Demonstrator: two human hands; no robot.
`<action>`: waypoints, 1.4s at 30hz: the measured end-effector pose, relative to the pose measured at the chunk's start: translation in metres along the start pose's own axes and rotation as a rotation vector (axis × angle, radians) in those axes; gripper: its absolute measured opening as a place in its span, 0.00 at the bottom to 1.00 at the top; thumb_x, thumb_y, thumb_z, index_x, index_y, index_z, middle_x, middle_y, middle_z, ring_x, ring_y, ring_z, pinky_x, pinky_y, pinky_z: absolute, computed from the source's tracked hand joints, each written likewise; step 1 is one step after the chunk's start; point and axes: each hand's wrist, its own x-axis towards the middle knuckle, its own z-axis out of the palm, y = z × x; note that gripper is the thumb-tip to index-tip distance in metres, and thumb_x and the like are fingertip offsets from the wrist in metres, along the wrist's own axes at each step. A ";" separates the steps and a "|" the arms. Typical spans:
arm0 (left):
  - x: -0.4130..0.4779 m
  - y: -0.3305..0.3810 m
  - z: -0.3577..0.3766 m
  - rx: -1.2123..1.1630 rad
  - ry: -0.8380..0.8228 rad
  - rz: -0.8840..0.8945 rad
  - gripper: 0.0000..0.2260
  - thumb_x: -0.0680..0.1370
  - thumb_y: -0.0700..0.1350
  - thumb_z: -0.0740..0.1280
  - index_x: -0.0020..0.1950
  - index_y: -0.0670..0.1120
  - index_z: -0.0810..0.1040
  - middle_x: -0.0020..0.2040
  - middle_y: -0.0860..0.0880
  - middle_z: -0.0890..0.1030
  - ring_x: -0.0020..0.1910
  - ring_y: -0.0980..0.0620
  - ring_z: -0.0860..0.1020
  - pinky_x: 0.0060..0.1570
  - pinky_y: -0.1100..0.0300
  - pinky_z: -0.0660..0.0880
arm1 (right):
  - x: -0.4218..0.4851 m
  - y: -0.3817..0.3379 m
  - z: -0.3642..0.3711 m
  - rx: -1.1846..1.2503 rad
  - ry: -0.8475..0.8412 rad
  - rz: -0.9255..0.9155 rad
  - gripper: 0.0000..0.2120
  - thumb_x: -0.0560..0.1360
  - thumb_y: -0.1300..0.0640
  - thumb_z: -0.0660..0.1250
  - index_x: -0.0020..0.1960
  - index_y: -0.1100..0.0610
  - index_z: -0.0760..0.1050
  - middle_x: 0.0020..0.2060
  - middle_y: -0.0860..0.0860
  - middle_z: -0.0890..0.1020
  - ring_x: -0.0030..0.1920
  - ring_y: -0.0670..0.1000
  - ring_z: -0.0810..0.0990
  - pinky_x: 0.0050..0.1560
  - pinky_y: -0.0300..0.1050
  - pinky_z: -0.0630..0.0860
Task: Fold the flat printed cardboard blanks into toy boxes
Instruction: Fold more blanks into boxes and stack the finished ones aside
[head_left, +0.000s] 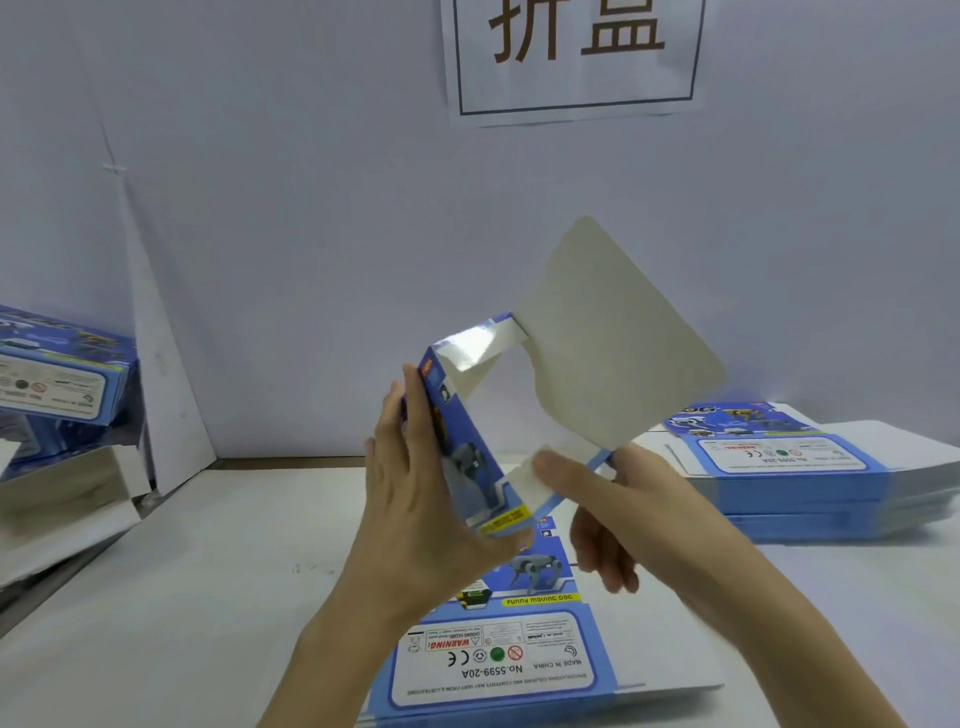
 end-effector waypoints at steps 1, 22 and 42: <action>0.000 -0.004 -0.001 -0.013 0.017 0.015 0.61 0.58 0.65 0.77 0.73 0.58 0.34 0.76 0.48 0.50 0.75 0.54 0.52 0.72 0.49 0.63 | 0.000 0.001 -0.002 -0.061 0.074 -0.007 0.20 0.71 0.37 0.66 0.38 0.55 0.74 0.23 0.52 0.77 0.20 0.49 0.70 0.24 0.41 0.67; 0.004 -0.001 -0.022 -0.153 -0.127 0.223 0.62 0.58 0.64 0.76 0.78 0.50 0.39 0.73 0.49 0.55 0.69 0.60 0.65 0.55 0.83 0.62 | 0.022 0.024 -0.006 0.891 -0.002 0.351 0.07 0.56 0.58 0.75 0.32 0.59 0.82 0.29 0.54 0.80 0.25 0.47 0.74 0.18 0.35 0.65; 0.001 -0.003 -0.046 -0.065 -0.098 0.134 0.59 0.54 0.70 0.73 0.76 0.65 0.41 0.67 0.58 0.57 0.70 0.59 0.62 0.61 0.70 0.67 | 0.020 0.026 -0.027 0.672 0.424 -0.182 0.08 0.77 0.58 0.66 0.52 0.53 0.83 0.42 0.49 0.86 0.37 0.45 0.82 0.30 0.38 0.78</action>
